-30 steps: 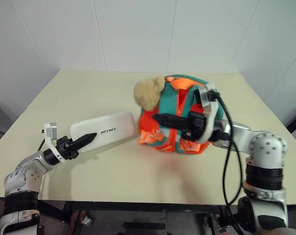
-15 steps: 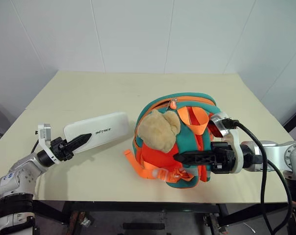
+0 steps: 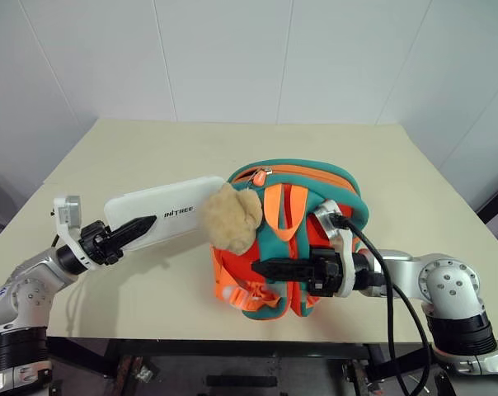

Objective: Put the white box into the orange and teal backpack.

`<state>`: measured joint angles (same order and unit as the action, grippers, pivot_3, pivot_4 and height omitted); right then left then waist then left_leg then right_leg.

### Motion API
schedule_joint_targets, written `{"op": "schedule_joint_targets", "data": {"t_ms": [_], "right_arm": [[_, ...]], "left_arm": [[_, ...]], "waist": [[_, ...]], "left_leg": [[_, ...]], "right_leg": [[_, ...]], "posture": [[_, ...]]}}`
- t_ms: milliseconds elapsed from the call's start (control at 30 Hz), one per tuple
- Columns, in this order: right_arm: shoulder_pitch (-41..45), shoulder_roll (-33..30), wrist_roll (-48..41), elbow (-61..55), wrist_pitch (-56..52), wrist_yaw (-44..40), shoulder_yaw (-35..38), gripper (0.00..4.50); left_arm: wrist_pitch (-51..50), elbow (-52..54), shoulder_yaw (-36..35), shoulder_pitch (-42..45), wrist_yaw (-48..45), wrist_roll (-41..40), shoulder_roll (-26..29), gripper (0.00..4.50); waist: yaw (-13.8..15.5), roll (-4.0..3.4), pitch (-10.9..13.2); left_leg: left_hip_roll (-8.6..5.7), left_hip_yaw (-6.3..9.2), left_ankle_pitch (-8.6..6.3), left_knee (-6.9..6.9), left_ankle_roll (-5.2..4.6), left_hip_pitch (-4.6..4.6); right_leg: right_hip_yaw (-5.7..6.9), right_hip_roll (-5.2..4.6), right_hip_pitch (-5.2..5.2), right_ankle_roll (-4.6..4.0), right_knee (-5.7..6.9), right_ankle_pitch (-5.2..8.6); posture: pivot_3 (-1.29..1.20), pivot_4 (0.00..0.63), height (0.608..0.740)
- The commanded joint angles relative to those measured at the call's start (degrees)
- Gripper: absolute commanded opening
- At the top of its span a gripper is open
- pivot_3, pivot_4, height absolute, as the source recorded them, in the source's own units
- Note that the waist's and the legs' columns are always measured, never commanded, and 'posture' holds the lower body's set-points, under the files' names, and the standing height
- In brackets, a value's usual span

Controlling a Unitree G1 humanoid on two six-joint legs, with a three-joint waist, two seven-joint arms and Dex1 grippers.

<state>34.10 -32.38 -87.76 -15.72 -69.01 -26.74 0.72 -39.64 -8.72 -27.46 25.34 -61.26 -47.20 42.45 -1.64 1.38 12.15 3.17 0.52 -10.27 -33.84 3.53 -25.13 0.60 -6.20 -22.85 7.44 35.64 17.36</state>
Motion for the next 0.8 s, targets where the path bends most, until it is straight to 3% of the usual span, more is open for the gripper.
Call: {"op": "schedule_joint_targets", "data": {"t_ms": [33,333,500,667,800], "right_arm": [[-0.91,-1.26,0.57,-2.11,0.34,-1.39,1.05,0.04],[-0.53,-3.67,4.93,0.37,0.37,-6.11,1.51,0.04],[0.07,-3.34,6.80,1.02,0.25,-7.92,1.24,0.04],[0.22,-2.76,7.93,0.95,0.30,-8.40,1.27,0.04],[-0.05,-2.33,8.11,0.48,0.42,-7.96,1.58,0.04]], "left_arm": [[-1.11,3.74,-4.24,0.13,-0.45,-3.49,3.20,1.27],[-9.68,3.31,-8.92,5.04,0.78,-12.62,8.01,1.27],[-15.85,4.15,-7.75,10.78,3.85,-20.50,5.45,1.27],[-17.36,3.50,-3.79,12.08,2.23,-20.67,4.18,1.27],[-13.37,3.21,1.01,11.98,-1.19,-15.90,3.47,1.27]], "waist": [[0.00,0.00,0.00],[0.17,0.01,-0.01],[0.23,0.03,-0.01],[0.05,0.03,-0.01],[0.13,0.03,-0.01]], "left_leg": [[0.04,-0.01,0.00,0.01,0.00,0.02],[0.55,-0.03,-0.06,-0.03,0.18,0.04],[0.56,-0.05,-0.07,-0.04,0.19,0.02],[0.57,-0.11,-0.07,-0.04,0.20,0.06],[0.58,-0.16,-0.06,-0.05,0.21,0.04]], "right_leg": [[0.00,0.03,0.00,0.00,0.00,0.00],[-0.01,0.56,-0.03,-0.35,-0.10,-0.08],[-0.05,0.58,-0.05,-0.33,-0.09,-0.09],[-0.12,0.64,-0.09,-0.32,-0.02,-0.10],[-0.18,0.66,-0.16,-0.32,0.01,-0.10]], "posture": [[0.00,0.150,0.740],[0.00,0.150,0.740],[0.00,0.150,0.740],[0.00,0.150,0.740],[0.00,0.150,0.740]]}}
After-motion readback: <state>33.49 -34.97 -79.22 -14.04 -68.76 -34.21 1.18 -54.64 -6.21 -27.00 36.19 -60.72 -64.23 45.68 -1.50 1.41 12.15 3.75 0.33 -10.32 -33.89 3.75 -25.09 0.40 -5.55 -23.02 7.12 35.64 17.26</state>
